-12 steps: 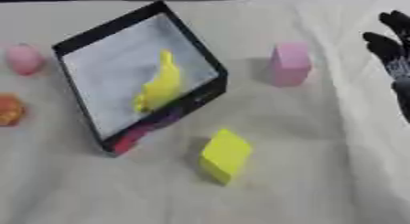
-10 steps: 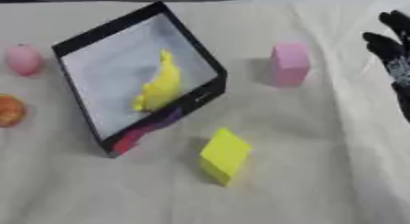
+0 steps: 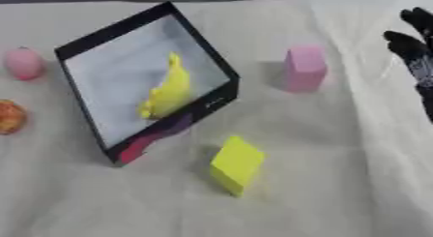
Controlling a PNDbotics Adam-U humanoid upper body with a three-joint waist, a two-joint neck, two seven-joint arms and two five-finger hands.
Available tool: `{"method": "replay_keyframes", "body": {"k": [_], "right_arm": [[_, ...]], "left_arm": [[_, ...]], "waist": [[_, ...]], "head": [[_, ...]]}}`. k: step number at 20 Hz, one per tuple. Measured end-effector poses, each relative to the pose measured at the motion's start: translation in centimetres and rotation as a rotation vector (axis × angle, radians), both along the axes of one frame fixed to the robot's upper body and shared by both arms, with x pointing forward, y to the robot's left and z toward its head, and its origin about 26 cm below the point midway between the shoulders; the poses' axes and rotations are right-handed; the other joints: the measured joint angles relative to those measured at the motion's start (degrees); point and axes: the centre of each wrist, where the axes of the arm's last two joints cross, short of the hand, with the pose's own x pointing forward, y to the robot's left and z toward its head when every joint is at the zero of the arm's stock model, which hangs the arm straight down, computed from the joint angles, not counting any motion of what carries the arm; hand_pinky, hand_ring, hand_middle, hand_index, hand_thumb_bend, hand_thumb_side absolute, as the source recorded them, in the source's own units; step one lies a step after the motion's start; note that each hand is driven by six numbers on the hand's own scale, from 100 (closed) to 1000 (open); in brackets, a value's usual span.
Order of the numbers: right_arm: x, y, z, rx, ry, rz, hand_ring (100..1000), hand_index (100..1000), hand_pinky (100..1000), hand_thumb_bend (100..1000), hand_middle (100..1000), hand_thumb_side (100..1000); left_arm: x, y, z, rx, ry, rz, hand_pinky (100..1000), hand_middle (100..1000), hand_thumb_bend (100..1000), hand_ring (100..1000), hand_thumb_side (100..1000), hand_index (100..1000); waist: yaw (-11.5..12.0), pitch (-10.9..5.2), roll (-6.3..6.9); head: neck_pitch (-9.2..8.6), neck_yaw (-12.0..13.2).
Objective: Pick up objects on the table and place them in the box.
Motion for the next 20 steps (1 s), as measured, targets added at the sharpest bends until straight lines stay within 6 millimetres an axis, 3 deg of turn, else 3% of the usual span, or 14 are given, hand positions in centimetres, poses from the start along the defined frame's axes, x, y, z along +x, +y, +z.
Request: {"method": "replay_keyframes", "body": {"k": [2,3,5,7,8,9,15,20], "right_arm": [[0.0,-0.3,0.9,-0.075,0.018,0.002,882,1000,956,100,966,437],[0.1,-0.4,1.4,-0.115,0.027,0.001,882,1000,949,100,957,318],[0.1,-0.6,2.5,-0.197,0.049,0.003,886,997,942,100,947,225],[0.2,-0.6,3.6,-0.283,0.072,0.008,895,989,938,100,938,213],[0.3,-0.5,4.1,-0.326,0.085,0.011,897,988,938,100,938,229],[0.3,-0.4,4.6,-0.370,0.099,0.014,899,981,936,100,931,332],[1.0,1.0,7.9,-0.628,0.162,0.033,901,960,930,100,904,614],[1.4,1.5,10.4,-0.841,0.186,0.030,905,958,928,100,880,693]], "left_arm": [[0.0,0.1,0.1,0.010,0.000,0.002,887,995,329,965,1000,1000],[-0.1,0.1,0.1,0.013,-0.001,0.004,887,995,329,965,1000,1000],[-0.2,0.2,0.1,0.021,0.003,0.008,887,995,327,965,1000,1000],[-0.3,0.3,0.1,0.029,0.006,0.011,886,995,327,965,1000,1000],[-0.3,0.4,0.1,0.034,0.007,0.013,886,994,327,965,1000,999],[-0.3,0.5,0.1,0.038,0.009,0.015,886,994,327,965,1000,999],[-0.4,0.6,0.0,0.048,0.016,0.022,884,994,326,964,1000,999],[-0.5,0.7,0.0,0.056,0.021,0.023,884,993,326,964,1000,997]], "waist": [[-0.1,0.00,-0.01],[-0.1,0.00,-0.02],[-0.2,0.00,-0.21],[-0.3,0.00,-0.76],[-0.4,0.00,-0.99],[-0.5,0.00,-1.08],[-0.5,0.00,-1.25],[-0.4,0.00,-1.42]], "head": [[-0.03,0.0],[-0.09,0.1],[-0.37,0.2],[-0.49,0.5],[-0.50,0.5],[-0.52,0.6],[-0.74,0.6],[-0.99,0.3]]}}
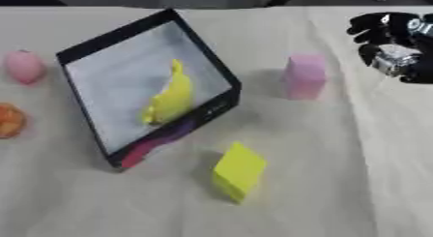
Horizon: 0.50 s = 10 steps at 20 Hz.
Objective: Pick up objects on the table and place them in the box.
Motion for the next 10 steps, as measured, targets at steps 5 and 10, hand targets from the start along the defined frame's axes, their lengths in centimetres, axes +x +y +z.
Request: {"method": "replay_keyframes", "body": {"k": [5,10], "right_arm": [[-0.2,-1.3,2.5,-0.206,-0.014,-0.010,927,971,932,100,897,538],[-1.0,-3.0,4.7,-0.391,-0.022,-0.029,930,955,933,100,888,386]], "left_arm": [[0.0,0.0,0.0,0.002,0.004,-0.005,884,992,326,965,1000,995],[0.1,-0.3,0.1,0.006,0.003,-0.019,884,992,325,965,1000,994]], "waist": [[1.0,0.00,0.00],[1.9,0.00,0.02]], "head": [[-0.03,-1.0],[-0.38,-2.0]]}}
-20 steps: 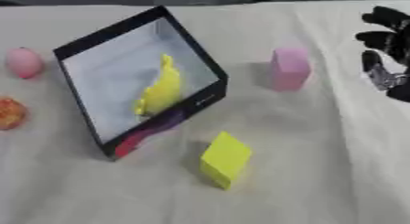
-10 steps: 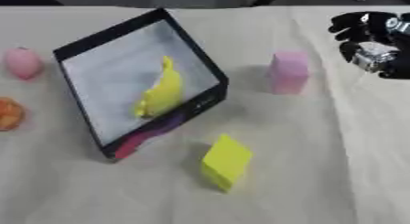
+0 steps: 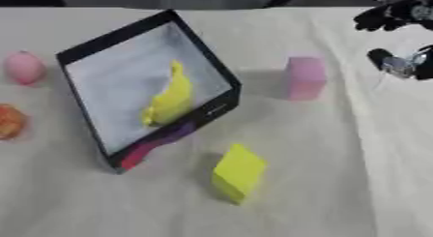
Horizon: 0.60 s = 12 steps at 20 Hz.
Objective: Pick up objects on the table and place them in the box.
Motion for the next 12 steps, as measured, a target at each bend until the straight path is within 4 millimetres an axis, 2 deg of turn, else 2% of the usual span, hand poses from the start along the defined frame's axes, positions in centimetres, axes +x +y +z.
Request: {"method": "replay_keyframes", "body": {"k": [6,12], "right_arm": [[1.0,-0.9,0.8,-0.094,-0.037,-0.001,923,941,935,100,867,411],[3.4,-0.3,0.1,-0.119,-0.050,0.018,917,938,938,100,852,441]], "left_arm": [[0.1,-0.2,0.0,0.002,0.000,-0.012,883,992,324,964,1000,993],[0.1,-0.2,0.0,0.003,0.001,-0.016,883,991,324,964,1000,992]], "waist": [[0.3,0.00,0.00],[0.5,0.00,0.01]], "head": [[-0.17,-0.7],[-0.36,-1.4]]}}
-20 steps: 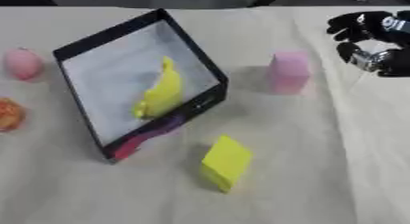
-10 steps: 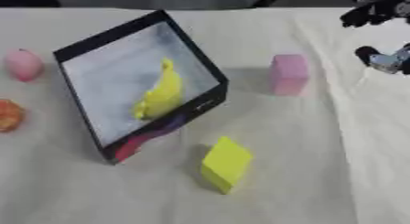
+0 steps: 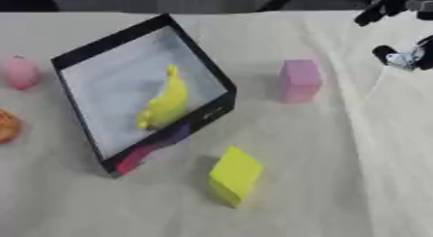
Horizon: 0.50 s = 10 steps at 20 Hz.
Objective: Pick up objects on the table and place them in the box.
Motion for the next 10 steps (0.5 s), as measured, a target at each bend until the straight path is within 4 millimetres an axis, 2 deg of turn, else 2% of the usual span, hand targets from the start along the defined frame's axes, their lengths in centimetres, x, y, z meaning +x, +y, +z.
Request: {"method": "replay_keyframes", "body": {"k": [7,10], "right_arm": [[2.5,1.9,-0.5,0.009,0.013,0.045,919,946,943,100,858,422],[3.4,2.9,-0.8,0.004,0.028,0.064,915,941,943,100,851,442]], "left_arm": [[0.0,-0.1,0.0,0.001,0.003,-0.003,883,990,326,964,1000,992],[0.0,-0.1,0.0,0.000,0.003,-0.003,882,990,327,964,1000,991]], "waist": [[0.0,0.00,0.00],[0.0,0.00,0.00]], "head": [[-0.01,-0.1],[0.01,-0.1]]}}
